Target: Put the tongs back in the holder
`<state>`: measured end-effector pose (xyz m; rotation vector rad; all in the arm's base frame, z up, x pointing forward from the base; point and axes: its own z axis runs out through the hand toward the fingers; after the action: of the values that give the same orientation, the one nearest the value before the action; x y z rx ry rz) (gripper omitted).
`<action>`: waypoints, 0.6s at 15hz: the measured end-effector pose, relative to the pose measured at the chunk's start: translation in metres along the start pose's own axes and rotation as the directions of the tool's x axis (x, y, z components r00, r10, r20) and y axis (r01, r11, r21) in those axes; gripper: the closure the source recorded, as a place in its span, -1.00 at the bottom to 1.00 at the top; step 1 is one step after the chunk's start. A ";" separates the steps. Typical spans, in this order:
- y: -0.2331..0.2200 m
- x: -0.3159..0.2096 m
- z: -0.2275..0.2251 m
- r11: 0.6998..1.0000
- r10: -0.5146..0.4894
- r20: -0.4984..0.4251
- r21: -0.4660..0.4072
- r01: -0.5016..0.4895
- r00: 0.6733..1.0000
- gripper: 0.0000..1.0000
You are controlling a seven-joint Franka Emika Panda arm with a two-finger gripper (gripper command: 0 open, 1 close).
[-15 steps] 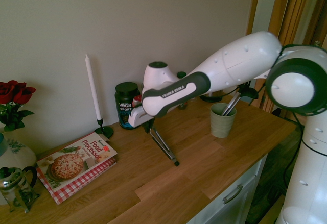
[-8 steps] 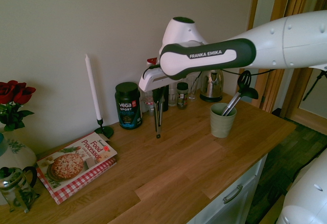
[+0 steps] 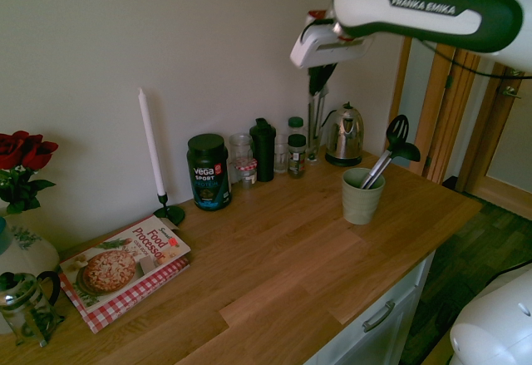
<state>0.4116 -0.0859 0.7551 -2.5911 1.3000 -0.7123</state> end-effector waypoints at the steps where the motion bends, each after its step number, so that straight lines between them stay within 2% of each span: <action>1: 0.014 0.009 -0.004 1.000 0.015 -0.003 -0.011 -0.015 1.000 1.00; 9: 0.109 0.026 0.097 0.987 0.125 0.052 -0.113 -0.119 0.991 1.00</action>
<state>0.3935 -0.1802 0.6417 -2.5663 1.5040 -0.5542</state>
